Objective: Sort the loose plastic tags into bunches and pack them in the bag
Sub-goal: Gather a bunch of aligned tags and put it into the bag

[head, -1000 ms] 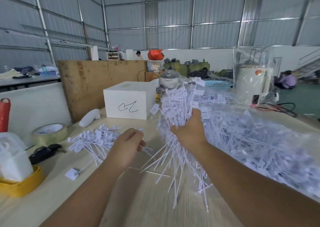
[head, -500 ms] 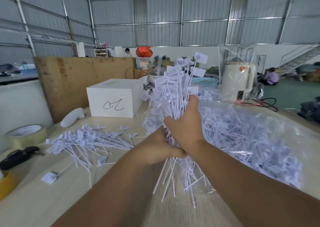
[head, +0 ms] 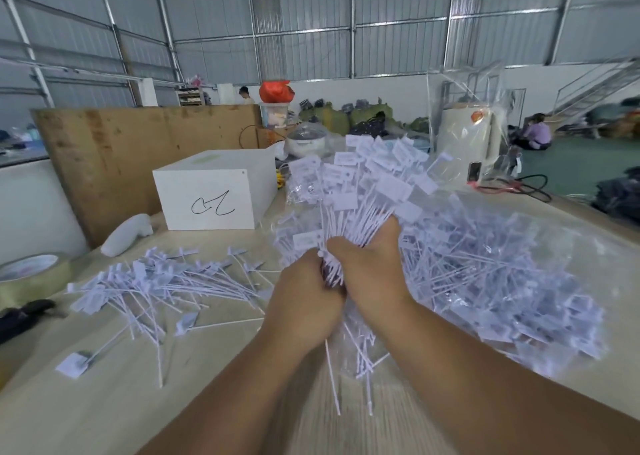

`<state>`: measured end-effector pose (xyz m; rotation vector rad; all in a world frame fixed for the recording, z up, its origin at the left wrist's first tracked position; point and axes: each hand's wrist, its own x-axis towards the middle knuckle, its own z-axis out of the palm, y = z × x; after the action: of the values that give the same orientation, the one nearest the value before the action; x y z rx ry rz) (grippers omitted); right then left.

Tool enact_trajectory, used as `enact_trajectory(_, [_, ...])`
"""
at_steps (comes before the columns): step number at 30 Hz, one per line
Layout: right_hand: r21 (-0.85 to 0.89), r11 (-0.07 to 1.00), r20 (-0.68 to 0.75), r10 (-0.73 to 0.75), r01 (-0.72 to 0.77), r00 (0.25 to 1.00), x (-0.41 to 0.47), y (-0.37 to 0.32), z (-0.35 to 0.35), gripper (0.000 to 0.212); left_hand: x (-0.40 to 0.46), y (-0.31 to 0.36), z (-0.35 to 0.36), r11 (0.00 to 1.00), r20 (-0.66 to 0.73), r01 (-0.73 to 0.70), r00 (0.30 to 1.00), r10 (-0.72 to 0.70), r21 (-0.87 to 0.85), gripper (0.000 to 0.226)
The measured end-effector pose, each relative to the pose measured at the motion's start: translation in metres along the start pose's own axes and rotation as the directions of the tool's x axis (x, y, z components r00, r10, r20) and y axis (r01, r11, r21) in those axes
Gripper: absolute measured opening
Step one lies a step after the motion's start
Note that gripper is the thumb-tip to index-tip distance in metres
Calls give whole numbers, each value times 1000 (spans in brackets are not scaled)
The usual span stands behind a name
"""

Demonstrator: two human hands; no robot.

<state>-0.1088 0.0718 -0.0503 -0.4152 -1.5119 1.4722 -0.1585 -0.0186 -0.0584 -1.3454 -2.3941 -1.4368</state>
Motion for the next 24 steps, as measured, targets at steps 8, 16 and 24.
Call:
enact_trajectory(8, [-10,999,122,40,-39,992,-8,9,8,39,0,-2,-7,998,-11,37,999,-38,-42,27])
enact_trajectory(16, [-104,990,255,116,-92,960,-15,-1,7,86,-4,-3,-31,950,310,55,950,46,-307,54])
enact_trajectory(24, [-88,988,315,145,-123,938,-22,-10,5,68,-3,0,-32,949,230,74,973,-2,-307,45])
